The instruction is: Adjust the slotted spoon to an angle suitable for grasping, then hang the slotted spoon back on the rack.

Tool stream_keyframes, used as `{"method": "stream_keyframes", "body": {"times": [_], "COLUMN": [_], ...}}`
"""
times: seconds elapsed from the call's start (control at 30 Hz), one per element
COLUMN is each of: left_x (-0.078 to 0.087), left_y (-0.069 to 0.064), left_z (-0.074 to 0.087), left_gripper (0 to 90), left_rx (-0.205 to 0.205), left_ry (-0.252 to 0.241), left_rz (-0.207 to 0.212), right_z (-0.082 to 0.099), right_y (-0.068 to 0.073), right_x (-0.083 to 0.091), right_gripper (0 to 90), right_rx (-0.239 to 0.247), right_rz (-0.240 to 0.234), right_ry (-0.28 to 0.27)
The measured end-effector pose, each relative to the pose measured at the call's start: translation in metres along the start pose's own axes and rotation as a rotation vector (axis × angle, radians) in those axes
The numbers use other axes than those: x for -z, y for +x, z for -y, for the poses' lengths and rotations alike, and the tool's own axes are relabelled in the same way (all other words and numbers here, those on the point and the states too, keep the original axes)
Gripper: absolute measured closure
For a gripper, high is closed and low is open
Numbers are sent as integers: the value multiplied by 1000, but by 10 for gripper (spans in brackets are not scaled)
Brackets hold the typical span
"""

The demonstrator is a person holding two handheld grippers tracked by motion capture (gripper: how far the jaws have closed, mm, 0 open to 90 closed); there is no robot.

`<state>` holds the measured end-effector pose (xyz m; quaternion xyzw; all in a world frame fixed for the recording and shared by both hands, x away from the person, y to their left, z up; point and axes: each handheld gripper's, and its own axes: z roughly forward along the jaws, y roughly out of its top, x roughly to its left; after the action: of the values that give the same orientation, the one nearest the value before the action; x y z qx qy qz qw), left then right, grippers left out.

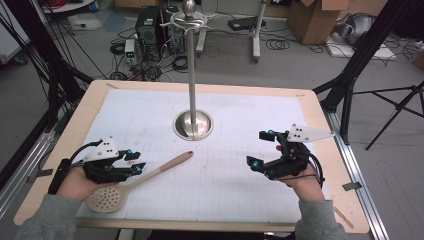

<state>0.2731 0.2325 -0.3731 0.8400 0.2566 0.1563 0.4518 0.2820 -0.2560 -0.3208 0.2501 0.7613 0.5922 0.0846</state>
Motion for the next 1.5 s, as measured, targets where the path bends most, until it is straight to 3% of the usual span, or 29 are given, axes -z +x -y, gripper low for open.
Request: {"method": "stream_keyframes", "body": {"times": [0.13, 0.3, 0.4, 0.57, 0.73, 1.13, 1.33, 1.5], "left_x": [-1, -4, -8, -9, -9, -13, -9, -11], "left_y": [0, -3, -5, -7, -8, -5, -7, -7], "left_z": [3, 11, 14, 15, 17, 14, 12, 11], "left_gripper": [354, 190, 148, 144, 147, 148, 148, 148], "left_rx": [37, -11, -17, -33, -38, -13, -41, -18], "left_ry": [20, 48, 76, 75, 72, 83, 75, 83], "left_rz": [12, 45, 82, 86, 134, 87, 64, 40], "right_z": [0, 1, 1, 1, 2, 6, 4, 5], "right_y": [-1, -2, 0, 1, 0, 1, 1, 0], "right_x": [-1, -3, -4, -5, -5, 3, 1, 1], "right_gripper": [12, 12, 12, 12, 12, 12, 12, 12], "right_rx": [-3, 9, 8, 15, 18, 0, 14, 5], "right_rz": [3, -1, -8, -20, -27, -11, -17, -20], "right_ry": [10, 16, 24, 24, 24, 28, 19, 29]}}
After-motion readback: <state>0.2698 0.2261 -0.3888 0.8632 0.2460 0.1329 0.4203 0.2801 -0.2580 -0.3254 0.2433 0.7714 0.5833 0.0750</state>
